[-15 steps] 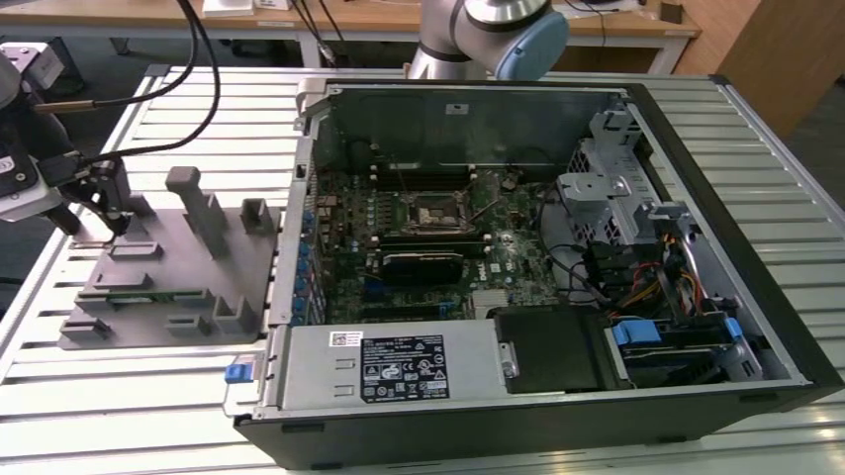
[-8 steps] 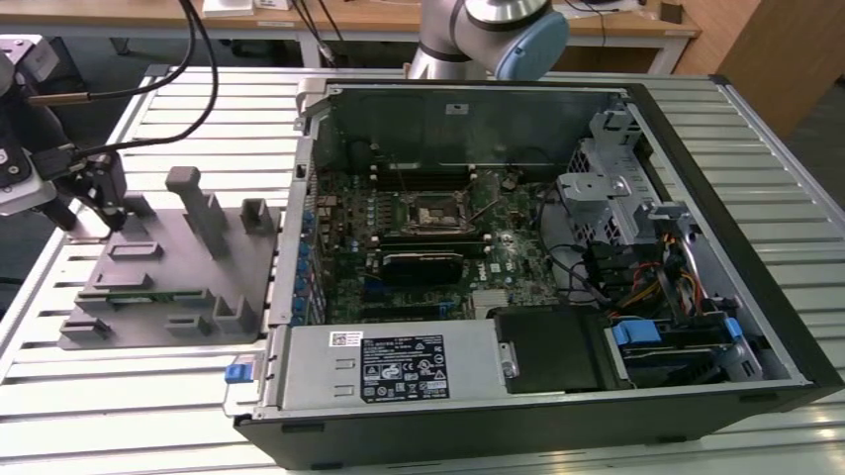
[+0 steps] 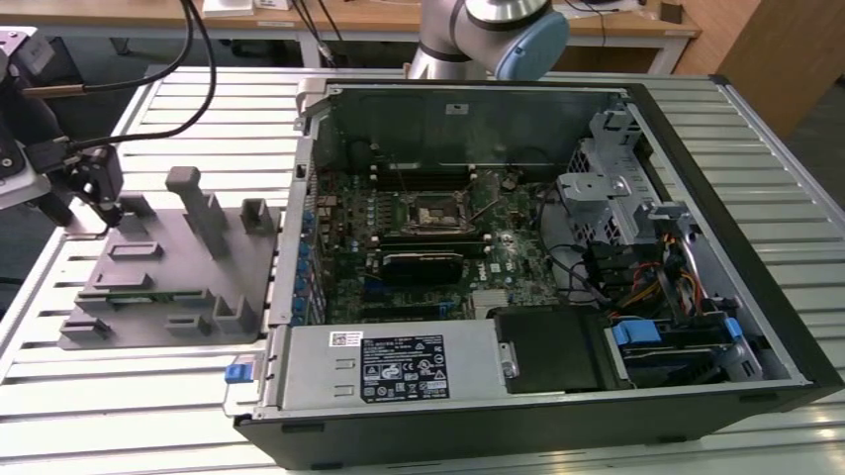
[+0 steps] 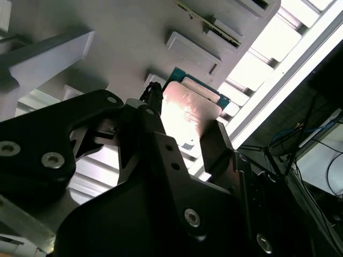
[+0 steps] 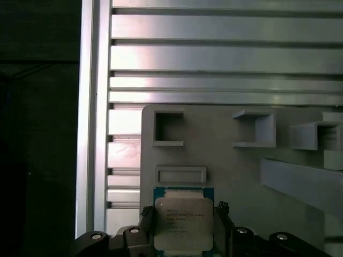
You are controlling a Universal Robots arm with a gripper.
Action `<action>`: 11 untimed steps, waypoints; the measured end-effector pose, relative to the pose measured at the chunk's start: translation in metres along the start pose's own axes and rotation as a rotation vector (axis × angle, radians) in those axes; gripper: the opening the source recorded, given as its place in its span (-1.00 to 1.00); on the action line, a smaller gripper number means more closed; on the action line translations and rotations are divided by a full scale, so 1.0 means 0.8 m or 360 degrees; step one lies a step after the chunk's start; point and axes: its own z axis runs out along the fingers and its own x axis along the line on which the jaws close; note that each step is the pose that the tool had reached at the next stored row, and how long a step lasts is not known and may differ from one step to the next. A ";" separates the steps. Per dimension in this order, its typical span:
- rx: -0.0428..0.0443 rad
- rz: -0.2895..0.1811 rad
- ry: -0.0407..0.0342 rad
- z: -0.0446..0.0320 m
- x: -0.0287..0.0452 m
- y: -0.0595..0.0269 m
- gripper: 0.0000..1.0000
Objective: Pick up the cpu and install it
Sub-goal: 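Pick up the cpu and move it towards the insertion slot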
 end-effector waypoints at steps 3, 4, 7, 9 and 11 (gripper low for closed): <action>0.0000 0.0000 0.0000 -0.0034 0.0000 0.000 0.06; 0.0000 0.0000 0.0000 -0.0045 0.0000 0.000 0.06; 0.0000 0.0000 0.0000 -0.0074 -0.0001 0.000 0.06; 0.0000 0.0000 0.0000 -0.0092 -0.0001 0.001 0.06; 0.0000 0.0000 0.0000 -0.0109 -0.0001 0.001 0.06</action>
